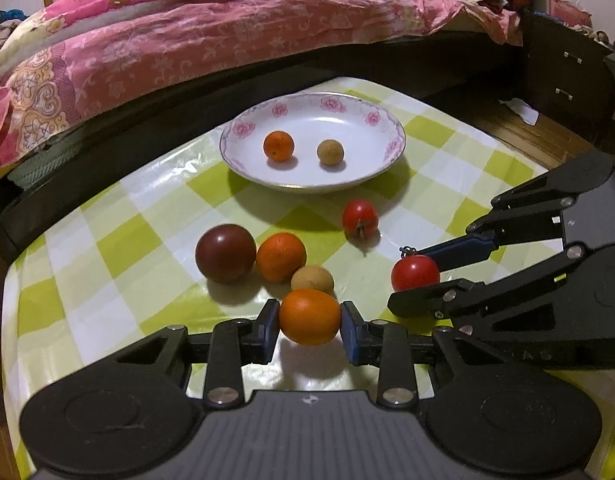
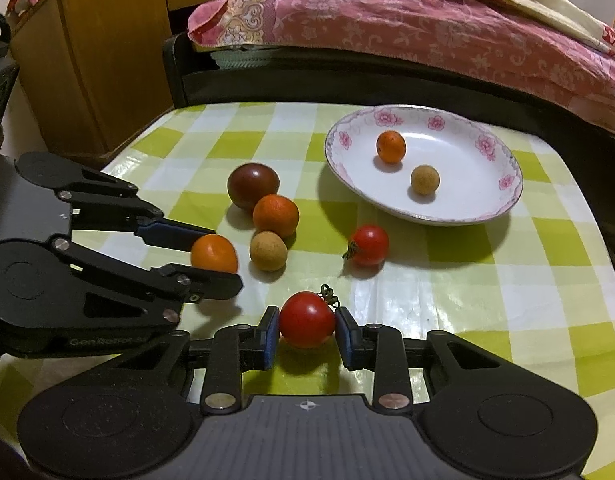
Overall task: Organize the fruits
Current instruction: 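Lift and carry the cherry tomato and orange with both tools toward the plate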
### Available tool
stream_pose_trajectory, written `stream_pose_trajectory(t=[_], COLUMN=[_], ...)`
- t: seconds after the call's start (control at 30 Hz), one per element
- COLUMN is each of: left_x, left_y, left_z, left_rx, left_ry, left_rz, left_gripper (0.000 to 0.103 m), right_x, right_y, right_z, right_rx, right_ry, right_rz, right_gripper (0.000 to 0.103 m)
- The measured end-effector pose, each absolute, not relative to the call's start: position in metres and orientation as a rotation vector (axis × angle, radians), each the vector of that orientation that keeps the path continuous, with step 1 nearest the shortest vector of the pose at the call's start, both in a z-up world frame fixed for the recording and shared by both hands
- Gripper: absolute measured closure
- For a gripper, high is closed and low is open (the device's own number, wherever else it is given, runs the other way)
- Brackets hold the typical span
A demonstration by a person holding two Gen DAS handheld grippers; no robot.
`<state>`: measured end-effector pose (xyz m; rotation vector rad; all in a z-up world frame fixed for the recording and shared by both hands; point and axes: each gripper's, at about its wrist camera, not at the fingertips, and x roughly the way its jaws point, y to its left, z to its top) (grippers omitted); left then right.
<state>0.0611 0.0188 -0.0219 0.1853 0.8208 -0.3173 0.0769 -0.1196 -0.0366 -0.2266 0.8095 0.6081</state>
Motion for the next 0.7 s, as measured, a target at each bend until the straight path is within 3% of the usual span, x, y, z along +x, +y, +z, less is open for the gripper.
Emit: stream_pose_trajectory(t=[0.7], left_x=[0.083], left_y=[0.010], left_z=[0.005], left_rx=[0.164], left_ry=[0.738], left_rz=[-0.285], left_gripper=[0.064], right_x=[0.091], right_y=[-0.130], right_z=[-0.014], right_rx=[-0.159], right_ry=[0.775], right_rz=[0.528], right_gripper=[0.077])
